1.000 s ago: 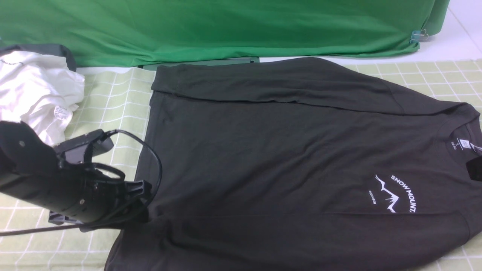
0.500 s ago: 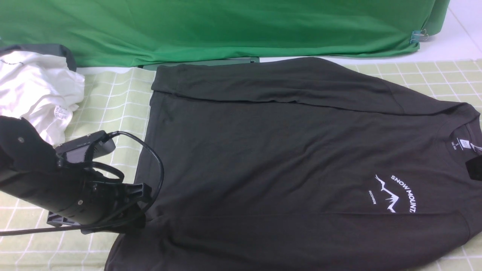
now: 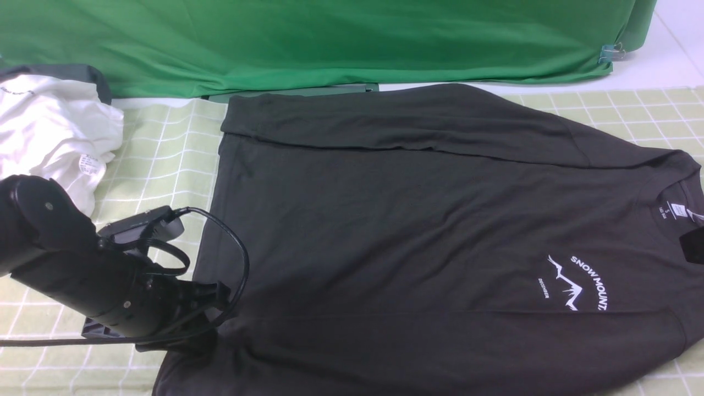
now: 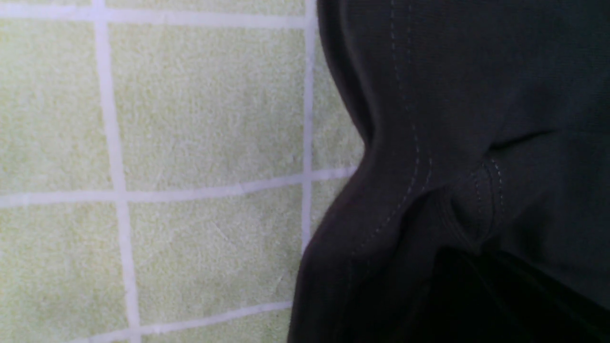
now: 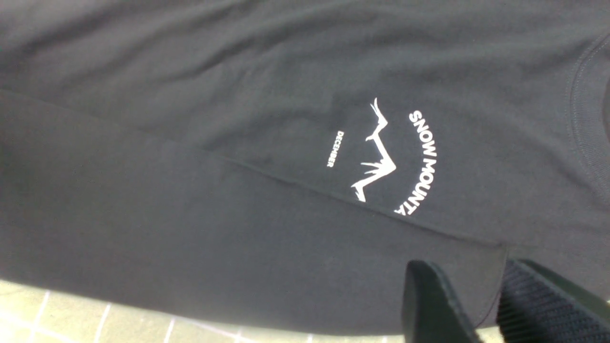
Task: Fold a long-sleeved shirt over a green coffee tablecloth.
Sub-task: 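Fold the left side of the black T-shirt inward over its body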
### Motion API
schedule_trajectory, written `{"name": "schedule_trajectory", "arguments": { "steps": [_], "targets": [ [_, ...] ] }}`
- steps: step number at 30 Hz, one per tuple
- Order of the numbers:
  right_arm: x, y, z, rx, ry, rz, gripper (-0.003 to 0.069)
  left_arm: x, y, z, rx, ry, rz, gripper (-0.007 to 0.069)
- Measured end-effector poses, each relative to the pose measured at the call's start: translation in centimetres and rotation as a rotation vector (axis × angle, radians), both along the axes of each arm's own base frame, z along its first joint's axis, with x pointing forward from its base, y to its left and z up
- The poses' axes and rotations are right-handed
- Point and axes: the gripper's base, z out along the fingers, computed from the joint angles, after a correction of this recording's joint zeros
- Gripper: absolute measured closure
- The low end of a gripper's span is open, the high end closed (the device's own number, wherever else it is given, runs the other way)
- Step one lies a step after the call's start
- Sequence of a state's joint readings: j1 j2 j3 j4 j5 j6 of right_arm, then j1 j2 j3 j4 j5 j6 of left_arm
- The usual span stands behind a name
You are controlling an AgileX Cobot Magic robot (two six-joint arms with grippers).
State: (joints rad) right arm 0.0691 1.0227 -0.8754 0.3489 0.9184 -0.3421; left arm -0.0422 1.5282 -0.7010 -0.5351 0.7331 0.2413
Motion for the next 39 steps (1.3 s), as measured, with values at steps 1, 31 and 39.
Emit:
{"name": "schedule_trajectory", "arguments": {
  "steps": [1,31,39],
  "targets": [
    [0.0,0.0,0.0,0.0,-0.001,0.0,0.0436,0.0,0.0,0.0,0.0,0.0,0.0,0.0603],
    [0.0,0.0,0.0,0.0,-0.004,-0.001,0.0421,5.3,0.2,14.5,0.004,-0.454,0.07,0.0606],
    [0.0,0.0,0.0,0.0,-0.004,-0.001,0.0421,10.7,0.0,12.5,0.007,-0.409,0.092,0.0606]
  ]
}}
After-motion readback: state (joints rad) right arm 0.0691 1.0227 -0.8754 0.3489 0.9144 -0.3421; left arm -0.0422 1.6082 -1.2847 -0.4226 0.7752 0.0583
